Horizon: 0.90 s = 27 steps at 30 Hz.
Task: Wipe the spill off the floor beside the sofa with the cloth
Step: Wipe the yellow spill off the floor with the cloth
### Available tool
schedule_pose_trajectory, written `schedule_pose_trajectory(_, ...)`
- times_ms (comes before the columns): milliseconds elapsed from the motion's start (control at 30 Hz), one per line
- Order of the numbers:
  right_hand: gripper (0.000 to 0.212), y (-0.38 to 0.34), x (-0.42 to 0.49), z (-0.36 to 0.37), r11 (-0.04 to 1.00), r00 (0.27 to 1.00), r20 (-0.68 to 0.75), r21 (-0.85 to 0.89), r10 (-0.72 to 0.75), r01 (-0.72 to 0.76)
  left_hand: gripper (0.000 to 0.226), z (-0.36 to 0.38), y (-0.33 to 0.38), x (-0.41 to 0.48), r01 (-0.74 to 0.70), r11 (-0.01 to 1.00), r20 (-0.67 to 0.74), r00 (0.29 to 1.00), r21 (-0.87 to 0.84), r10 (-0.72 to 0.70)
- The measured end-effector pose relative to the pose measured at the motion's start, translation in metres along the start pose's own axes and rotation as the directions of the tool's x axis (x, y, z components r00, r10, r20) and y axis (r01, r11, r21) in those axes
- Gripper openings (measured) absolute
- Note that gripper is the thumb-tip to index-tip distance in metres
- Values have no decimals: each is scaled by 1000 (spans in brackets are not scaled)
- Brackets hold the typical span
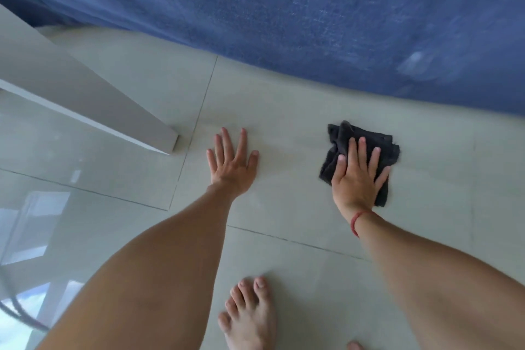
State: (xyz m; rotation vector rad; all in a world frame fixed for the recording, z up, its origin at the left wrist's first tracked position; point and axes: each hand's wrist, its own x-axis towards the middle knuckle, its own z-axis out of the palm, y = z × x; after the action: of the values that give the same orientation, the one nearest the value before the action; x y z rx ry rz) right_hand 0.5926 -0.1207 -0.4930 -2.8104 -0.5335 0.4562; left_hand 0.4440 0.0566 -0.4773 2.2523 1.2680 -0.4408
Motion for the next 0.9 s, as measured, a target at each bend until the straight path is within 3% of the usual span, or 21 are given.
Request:
schedule_pose_trajectory(200,51,-29,9,10,999,999,-26,37,25,-24,64,7,5,5,52,998,50,997,37,-53)
schedule_pose_trajectory(333,51,-62,11,15,977,974,110,98,-199,188,64,2,9,6,92,994,114,989,52,-97)
schedule_pose_trajectory(400,51,-65,14,10,962,964,120,172,-235,213,65,-1,15,6,110,993,67,991,38,-112)
schedule_pose_trajectory(533,63,-44,17,-10,955,993,-111,290,-29,60,55,-6,57,0,10,999,-236,972,-42,-20)
schedule_pose_trajectory(633,81,-33,25,-28,932,971,-104,320,215,-172,57,-7,102,6,-8,983,-91,996,-185,-9)
schedule_pose_trajectory(700,81,-29,28,-36,897,940,13,295,340,-328,66,0,120,9,18,985,-23,999,-171,-22)
schedule_pose_trajectory(767,72,-26,29,-35,889,922,140,247,360,-385,71,5,126,11,51,993,4,999,-109,-51)
schedule_pose_trajectory(900,45,-25,34,-34,905,951,218,317,220,-282,53,1,127,14,86,983,45,996,-160,-80)
